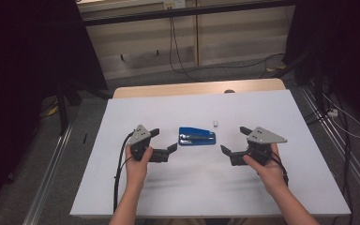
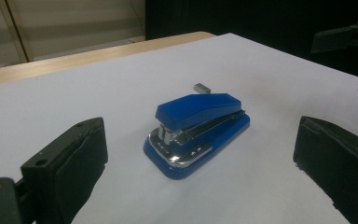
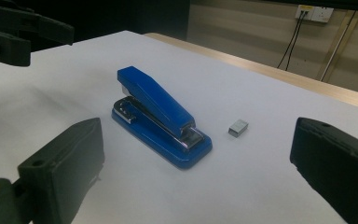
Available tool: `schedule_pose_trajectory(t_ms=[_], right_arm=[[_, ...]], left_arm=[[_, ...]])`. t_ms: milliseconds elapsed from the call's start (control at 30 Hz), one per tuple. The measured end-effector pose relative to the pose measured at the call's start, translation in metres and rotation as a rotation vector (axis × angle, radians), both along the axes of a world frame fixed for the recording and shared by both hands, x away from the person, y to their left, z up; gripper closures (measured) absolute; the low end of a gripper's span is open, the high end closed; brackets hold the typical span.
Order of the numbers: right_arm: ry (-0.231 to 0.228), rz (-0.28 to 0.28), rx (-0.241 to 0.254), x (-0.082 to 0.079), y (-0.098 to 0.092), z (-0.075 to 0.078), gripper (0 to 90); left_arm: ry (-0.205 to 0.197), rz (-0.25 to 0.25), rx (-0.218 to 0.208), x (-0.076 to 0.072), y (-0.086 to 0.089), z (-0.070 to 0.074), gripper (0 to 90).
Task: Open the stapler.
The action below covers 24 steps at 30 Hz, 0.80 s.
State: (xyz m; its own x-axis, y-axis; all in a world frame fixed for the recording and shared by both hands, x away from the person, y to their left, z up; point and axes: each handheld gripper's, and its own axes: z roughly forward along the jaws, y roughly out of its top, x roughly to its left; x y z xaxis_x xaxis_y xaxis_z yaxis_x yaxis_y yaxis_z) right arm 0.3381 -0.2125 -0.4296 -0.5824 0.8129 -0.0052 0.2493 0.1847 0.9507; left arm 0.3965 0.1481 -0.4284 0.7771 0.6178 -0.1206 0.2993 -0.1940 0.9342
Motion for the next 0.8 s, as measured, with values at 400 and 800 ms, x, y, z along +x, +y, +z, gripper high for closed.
schedule_pose_trajectory(t_ms=[400, 800], right_arm=[[-0.006, -0.001, 0.012, 0.01, 0.004, 0.006, 2.5], [-0.028, 0.012, 0.012, 0.027, 0.01, 0.01, 2.6]], left_arm=[[0.01, -0.018, 0.014, 0.01, -0.006, 0.005, 2.9], [0.033, -0.044, 0.0, 0.019, -0.01, 0.008, 2.5]])
